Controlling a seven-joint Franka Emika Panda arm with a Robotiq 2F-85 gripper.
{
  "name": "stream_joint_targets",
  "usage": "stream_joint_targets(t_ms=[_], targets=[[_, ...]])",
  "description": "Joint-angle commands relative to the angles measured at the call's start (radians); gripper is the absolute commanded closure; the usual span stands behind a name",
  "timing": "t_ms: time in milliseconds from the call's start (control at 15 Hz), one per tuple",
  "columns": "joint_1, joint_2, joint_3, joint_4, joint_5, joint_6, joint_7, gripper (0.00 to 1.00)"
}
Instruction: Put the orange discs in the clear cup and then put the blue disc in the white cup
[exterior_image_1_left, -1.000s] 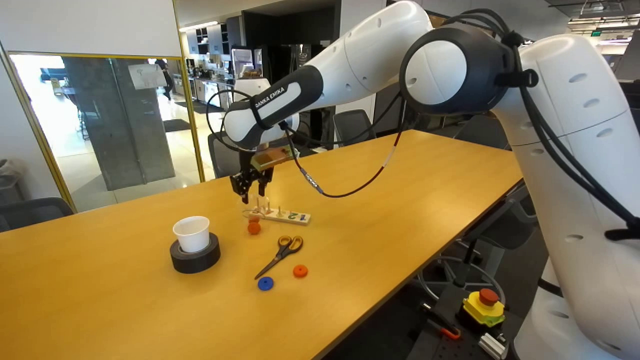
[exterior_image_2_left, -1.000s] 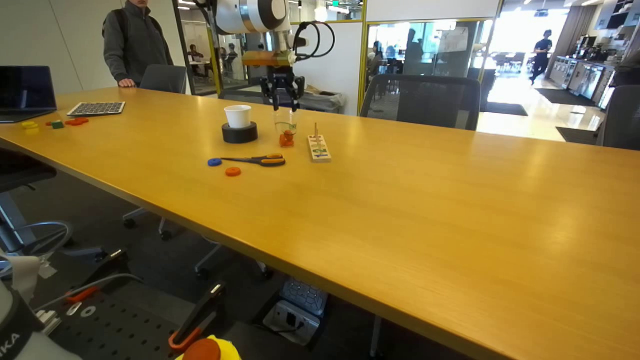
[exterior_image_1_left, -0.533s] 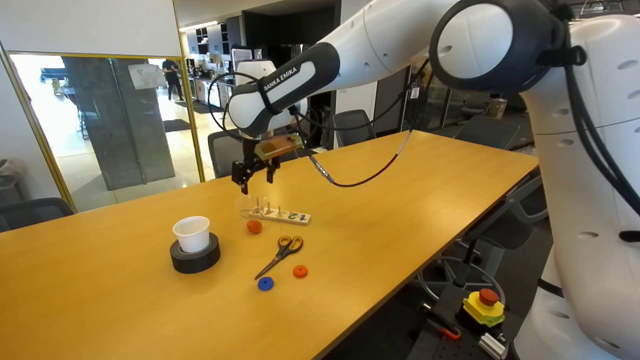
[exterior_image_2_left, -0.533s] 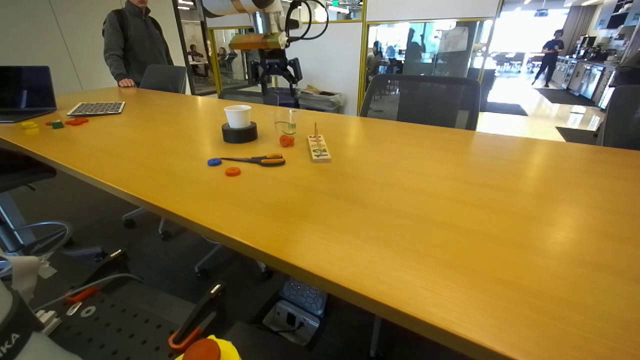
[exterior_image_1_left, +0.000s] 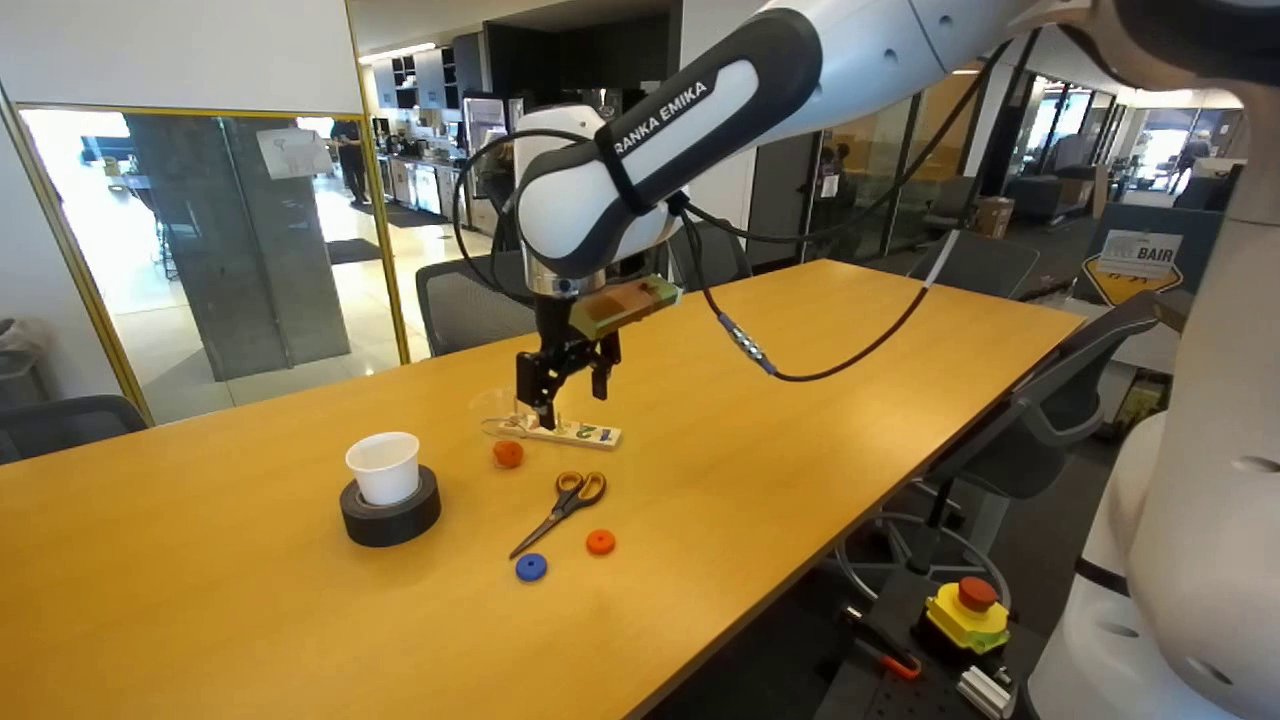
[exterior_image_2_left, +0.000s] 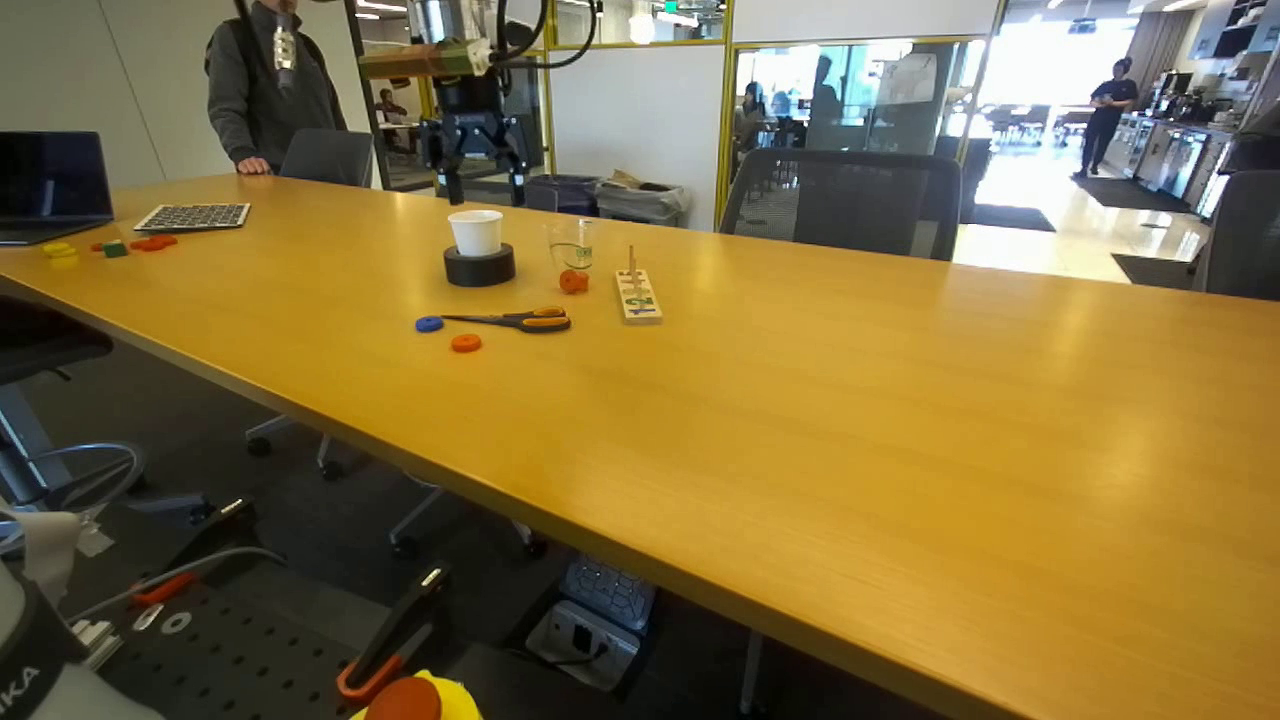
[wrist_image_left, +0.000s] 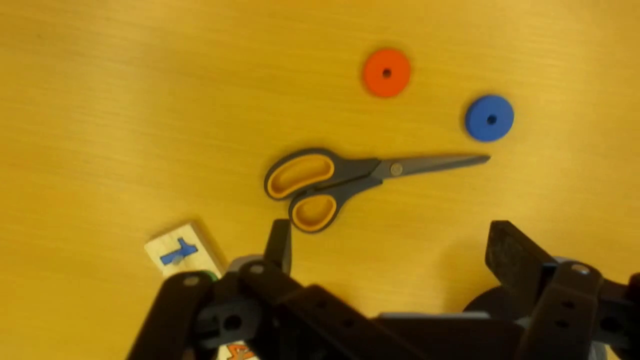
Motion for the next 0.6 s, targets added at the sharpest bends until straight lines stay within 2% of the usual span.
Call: stream_joint_targets(t_ms=[0,200,533], targets=[[-0.002,-0.108,0.024,-0.193,0.029,0.098,0.044,0.00],[-0.005,-0.114,0.033,-0.285,0.029,0.181,0.109,0.00],[-0.009,-0.065,0.031,-0.370,0.063,0.342,0.096,0.00]])
